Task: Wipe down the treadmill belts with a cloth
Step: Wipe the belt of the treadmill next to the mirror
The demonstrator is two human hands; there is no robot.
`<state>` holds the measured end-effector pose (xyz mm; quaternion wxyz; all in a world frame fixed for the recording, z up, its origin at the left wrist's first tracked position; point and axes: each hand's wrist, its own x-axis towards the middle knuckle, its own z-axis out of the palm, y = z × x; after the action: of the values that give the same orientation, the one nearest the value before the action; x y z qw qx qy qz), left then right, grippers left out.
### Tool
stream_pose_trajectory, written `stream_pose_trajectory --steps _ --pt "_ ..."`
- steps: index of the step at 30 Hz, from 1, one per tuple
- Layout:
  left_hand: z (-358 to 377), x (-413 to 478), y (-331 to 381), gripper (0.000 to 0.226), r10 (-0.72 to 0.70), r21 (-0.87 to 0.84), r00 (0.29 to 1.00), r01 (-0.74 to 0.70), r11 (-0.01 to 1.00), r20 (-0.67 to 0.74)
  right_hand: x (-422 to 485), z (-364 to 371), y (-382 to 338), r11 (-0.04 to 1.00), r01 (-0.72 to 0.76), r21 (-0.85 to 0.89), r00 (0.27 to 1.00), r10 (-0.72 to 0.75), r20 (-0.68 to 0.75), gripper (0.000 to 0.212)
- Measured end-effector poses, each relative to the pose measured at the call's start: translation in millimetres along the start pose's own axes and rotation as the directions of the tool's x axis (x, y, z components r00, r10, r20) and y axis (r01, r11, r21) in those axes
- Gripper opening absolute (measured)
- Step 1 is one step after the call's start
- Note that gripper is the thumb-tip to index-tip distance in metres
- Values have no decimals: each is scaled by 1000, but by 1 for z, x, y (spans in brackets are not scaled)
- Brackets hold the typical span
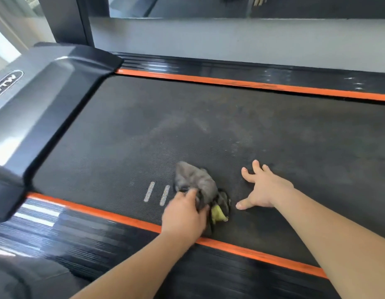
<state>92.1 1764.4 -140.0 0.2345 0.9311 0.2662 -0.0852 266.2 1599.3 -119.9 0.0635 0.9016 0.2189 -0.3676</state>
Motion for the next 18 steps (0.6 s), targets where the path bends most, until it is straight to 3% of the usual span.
stream_pose_trajectory --steps 2,3,4,6,8,10,12,14,16,18 --pt "-2 -3 10 41 112 -10 980 -112 994 164 -1 0 3 994 6 108 1000 -5 -9 104" --pt "-8 5 13 40 124 -13 971 -123 992 204 0 -1 4 969 6 248 1000 1 -28 93" --pt "-16 14 16 40 106 -14 970 -106 994 219 0 -5 5 896 5 444 997 30 -73 81" --pt "-33 33 22 35 33 -4 981 -33 999 190 -3 -15 0 642 48 765 967 160 -196 59" --pt "-48 52 34 30 -7 -8 988 8 1000 153 -5 -30 -5 506 76 859 931 274 -243 34" --pt "-58 67 52 27 -25 -51 992 32 998 127 -11 -46 -14 390 81 917 947 257 -193 36" --pt "-67 77 74 57 16 -104 993 -4 995 115 -15 -59 -21 219 49 975 984 157 -85 37" --pt "-73 81 93 65 114 -279 986 -77 957 118 -12 -64 -22 97 31 995 995 88 -40 34" --pt "-74 85 101 65 179 -430 971 -95 898 159 -3 -62 -15 135 106 985 970 203 -132 31" --pt "-76 93 97 59 198 -360 967 -129 924 161 6 -54 0 409 138 902 900 328 -287 36"
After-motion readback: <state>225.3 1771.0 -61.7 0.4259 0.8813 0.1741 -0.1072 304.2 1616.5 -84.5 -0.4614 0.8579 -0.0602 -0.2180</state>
